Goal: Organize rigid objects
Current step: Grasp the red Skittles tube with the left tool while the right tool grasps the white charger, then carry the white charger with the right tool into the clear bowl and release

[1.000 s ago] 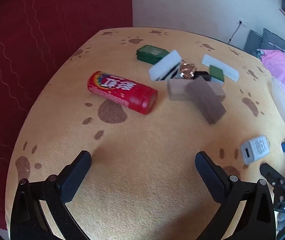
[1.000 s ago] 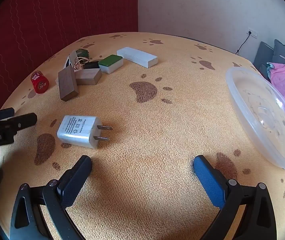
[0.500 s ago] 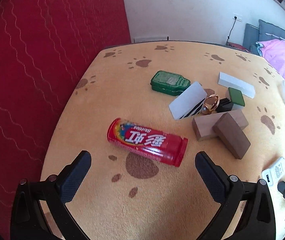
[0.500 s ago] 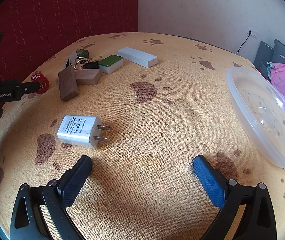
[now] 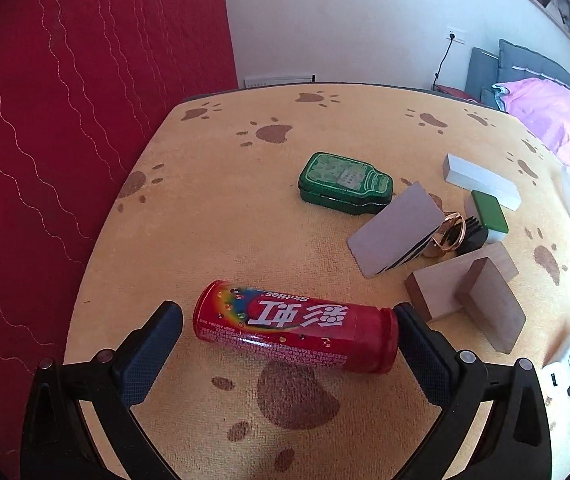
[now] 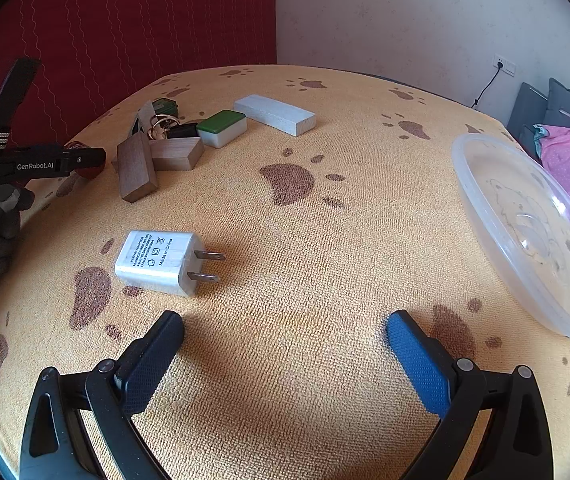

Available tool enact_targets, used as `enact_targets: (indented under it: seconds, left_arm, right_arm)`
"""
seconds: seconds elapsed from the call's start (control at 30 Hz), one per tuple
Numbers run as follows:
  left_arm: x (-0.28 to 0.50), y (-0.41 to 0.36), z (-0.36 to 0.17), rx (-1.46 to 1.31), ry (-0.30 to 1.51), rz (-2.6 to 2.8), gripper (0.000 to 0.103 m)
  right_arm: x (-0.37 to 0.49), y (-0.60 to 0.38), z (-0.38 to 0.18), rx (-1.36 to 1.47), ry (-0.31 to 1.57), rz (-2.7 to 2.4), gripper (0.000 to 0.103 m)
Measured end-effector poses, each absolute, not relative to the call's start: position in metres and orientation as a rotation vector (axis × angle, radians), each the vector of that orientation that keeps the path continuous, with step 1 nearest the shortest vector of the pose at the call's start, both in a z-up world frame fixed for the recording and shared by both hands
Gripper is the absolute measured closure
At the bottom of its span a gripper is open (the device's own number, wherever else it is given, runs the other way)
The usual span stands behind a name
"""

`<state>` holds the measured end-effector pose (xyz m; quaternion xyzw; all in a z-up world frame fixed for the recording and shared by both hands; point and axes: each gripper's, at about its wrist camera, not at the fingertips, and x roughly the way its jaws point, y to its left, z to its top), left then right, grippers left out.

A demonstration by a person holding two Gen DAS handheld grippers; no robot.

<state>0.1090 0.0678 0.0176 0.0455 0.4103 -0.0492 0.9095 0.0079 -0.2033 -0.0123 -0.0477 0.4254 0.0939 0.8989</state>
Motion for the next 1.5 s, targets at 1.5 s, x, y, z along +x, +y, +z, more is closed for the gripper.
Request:
enact_targets:
  seconds: [1.5]
  left_arm:
    - [0.035, 0.047, 0.026, -0.019, 0.821, -0.018, 0.008]
  right_arm:
    - [0.013, -0.156, 0.011, -0.045, 0.879, 0.316, 0.039]
